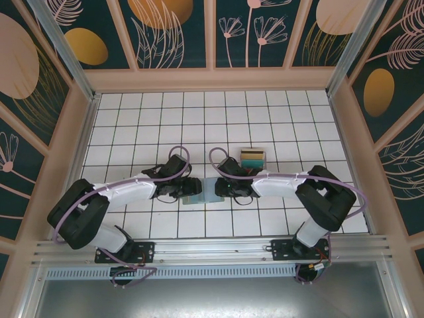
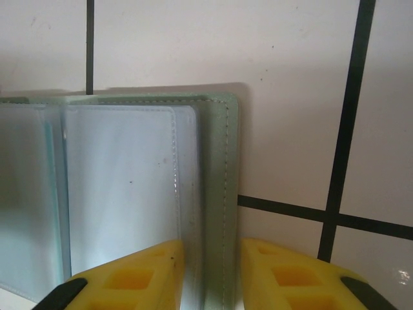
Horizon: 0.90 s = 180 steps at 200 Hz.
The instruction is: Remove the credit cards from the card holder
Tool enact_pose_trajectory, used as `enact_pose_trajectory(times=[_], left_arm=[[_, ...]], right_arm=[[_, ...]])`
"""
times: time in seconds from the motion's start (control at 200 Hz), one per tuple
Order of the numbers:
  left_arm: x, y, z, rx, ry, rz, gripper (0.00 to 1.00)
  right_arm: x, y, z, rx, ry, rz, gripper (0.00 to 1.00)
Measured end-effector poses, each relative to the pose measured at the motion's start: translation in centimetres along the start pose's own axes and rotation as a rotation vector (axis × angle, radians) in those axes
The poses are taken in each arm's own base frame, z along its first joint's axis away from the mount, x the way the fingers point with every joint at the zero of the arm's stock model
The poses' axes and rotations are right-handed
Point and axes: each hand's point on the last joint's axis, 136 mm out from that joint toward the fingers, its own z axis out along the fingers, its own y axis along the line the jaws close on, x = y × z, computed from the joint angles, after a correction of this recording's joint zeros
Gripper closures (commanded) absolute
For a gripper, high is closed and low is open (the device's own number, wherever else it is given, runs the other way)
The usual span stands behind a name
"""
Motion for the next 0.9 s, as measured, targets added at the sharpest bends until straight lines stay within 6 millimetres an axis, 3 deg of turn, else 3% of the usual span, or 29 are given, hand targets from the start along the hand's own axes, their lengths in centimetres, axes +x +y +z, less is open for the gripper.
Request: enact_pose_trajectory(times=[0.36, 0.626, 0.691, 0.901], left_arm=[[0.0, -1.3, 0.5, 0.063, 0.026, 0.016, 0.37], [-0.1, -2.3, 0.3, 0.098, 0.036, 0.033, 0.12], [-0.2, -2.5, 0.2, 0.107, 0.037, 0.036, 0.02], [-0.4, -3.0, -0.1, 0.121, 0.033, 0.041, 0.01]], right_arm=[[0.0, 0.1, 0.1, 0.004, 0.005, -0.001, 0.74], [0.0, 0.1, 0.1, 0.004, 0.005, -0.001, 0.73], [0.0, 0.1, 0.1, 0.004, 0.005, -0.001, 0.73], [-0.1, 0.2, 0.1, 0.003, 0.004, -0.002, 0.69]])
